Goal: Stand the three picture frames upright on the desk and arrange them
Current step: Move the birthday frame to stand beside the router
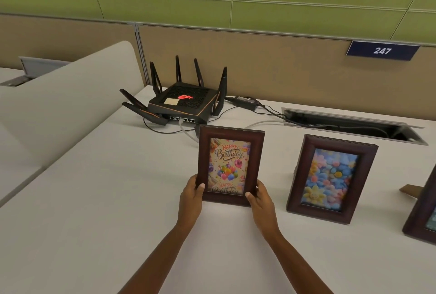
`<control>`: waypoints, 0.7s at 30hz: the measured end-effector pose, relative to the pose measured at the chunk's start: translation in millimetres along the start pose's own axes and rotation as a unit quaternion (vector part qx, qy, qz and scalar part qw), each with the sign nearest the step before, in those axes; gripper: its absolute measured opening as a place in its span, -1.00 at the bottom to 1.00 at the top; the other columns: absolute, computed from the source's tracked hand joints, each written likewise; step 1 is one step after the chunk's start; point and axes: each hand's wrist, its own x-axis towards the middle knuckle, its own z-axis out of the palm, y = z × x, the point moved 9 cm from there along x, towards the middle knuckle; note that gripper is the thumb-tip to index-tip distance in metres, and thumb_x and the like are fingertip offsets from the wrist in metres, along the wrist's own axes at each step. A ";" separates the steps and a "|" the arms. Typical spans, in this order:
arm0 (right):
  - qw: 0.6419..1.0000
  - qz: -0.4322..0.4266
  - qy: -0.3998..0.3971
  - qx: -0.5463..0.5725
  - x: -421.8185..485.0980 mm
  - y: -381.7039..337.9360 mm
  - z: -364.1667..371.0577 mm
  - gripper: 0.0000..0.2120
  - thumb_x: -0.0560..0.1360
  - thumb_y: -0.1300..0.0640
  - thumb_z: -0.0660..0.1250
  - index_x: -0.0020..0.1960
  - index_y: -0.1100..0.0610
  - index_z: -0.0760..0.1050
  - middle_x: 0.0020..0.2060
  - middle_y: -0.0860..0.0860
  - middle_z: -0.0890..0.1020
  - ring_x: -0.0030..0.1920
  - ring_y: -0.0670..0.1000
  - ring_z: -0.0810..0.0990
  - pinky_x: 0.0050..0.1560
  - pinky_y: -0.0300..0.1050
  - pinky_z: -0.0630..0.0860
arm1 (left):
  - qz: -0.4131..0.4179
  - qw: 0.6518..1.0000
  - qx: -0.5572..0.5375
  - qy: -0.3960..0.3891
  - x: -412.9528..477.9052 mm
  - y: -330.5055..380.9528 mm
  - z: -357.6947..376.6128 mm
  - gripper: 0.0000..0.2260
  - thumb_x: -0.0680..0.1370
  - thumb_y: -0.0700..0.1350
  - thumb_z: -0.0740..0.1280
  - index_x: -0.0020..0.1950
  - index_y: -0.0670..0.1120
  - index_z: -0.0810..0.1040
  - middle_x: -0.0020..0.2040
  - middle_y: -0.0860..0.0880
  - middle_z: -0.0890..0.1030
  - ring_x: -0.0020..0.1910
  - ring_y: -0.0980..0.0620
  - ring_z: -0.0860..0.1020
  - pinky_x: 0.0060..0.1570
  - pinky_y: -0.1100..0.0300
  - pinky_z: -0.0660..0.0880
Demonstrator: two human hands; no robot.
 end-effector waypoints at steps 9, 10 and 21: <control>0.999 -0.032 0.005 0.032 17.6 -26.2 19.8 -0.64 0.52 0.29 0.19 0.31 0.22 0.29 0.10 0.03 0.49 0.11 0.01 0.50 -0.14 -0.45 0.52 | 0.018 0.999 -0.039 0.013 17.6 5.6 -33.8 -0.74 0.58 -0.23 0.16 0.25 -0.26 0.40 0.18 -0.22 0.54 0.09 -0.01 0.49 0.08 0.08 0.50; 0.999 -0.039 0.001 0.033 21.1 -32.8 26.2 -0.65 0.52 0.30 0.19 0.30 0.22 0.30 0.08 0.03 0.50 0.09 0.01 0.51 -0.17 -0.48 0.52 | 0.023 0.999 -0.038 0.019 21.5 6.7 -41.8 -0.74 0.58 -0.23 0.16 0.24 -0.27 0.41 0.18 -0.22 0.55 0.09 -0.02 0.49 0.06 0.11 0.49; 0.993 -0.072 -0.090 0.030 79.7 -100.9 142.5 -0.64 0.52 0.33 0.17 0.31 0.19 0.31 0.13 0.08 0.52 0.12 0.07 0.52 0.08 -0.05 0.51 | 0.031 0.992 0.000 0.119 80.8 0.6 -155.4 -0.75 0.58 -0.22 0.17 0.21 -0.29 0.44 0.14 -0.26 0.57 0.12 -0.18 0.54 0.03 0.07 0.50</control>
